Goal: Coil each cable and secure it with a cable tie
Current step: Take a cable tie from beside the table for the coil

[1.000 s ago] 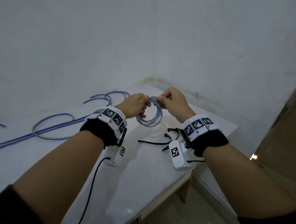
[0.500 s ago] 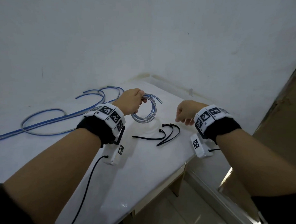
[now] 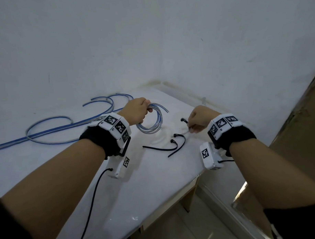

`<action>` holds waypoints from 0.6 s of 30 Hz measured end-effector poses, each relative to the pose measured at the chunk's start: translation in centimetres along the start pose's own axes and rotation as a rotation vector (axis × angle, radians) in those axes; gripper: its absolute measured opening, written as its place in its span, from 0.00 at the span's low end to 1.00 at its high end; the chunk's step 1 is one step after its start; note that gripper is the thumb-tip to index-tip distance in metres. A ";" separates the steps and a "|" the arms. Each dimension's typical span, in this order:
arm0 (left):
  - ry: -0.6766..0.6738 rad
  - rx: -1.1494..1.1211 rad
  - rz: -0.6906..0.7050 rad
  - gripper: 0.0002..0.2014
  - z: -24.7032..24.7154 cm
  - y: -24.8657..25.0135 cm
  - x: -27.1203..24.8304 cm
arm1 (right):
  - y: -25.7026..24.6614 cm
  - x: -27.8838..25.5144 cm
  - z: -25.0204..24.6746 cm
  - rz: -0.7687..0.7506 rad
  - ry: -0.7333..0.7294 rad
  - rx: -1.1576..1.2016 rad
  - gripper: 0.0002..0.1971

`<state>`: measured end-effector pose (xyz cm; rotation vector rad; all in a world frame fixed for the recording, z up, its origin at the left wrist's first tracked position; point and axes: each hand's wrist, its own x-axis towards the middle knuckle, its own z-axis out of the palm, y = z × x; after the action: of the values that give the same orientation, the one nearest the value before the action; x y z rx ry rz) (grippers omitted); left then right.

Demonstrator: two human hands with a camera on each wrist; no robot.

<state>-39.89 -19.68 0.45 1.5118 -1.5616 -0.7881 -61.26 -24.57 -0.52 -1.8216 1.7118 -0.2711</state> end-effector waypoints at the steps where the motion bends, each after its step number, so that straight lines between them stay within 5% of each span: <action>1: 0.016 0.008 -0.005 0.16 -0.5 -0.2 0.0 | -0.6 0.0 -0.2 -0.014 0.017 0.108 0.02; 5: 0.082 0.040 -0.020 0.20 -2.6 -1.4 0.2 | -2.4 0.2 -0.1 -0.077 0.080 0.251 0.08; 13: 0.148 -0.004 -0.020 0.19 -5.1 -2.6 -1.5 | -2.1 0.3 2.3 -0.024 0.042 -0.121 0.02; 18: 0.140 0.004 -0.024 0.20 -5.5 -3.2 -2.0 | -1.9 -0.2 3.3 -0.014 0.030 -0.285 0.12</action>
<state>-33.66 -17.41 0.07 1.5576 -1.4445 -0.6776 -57.88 -23.45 -2.00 -2.0412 1.8348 -0.0622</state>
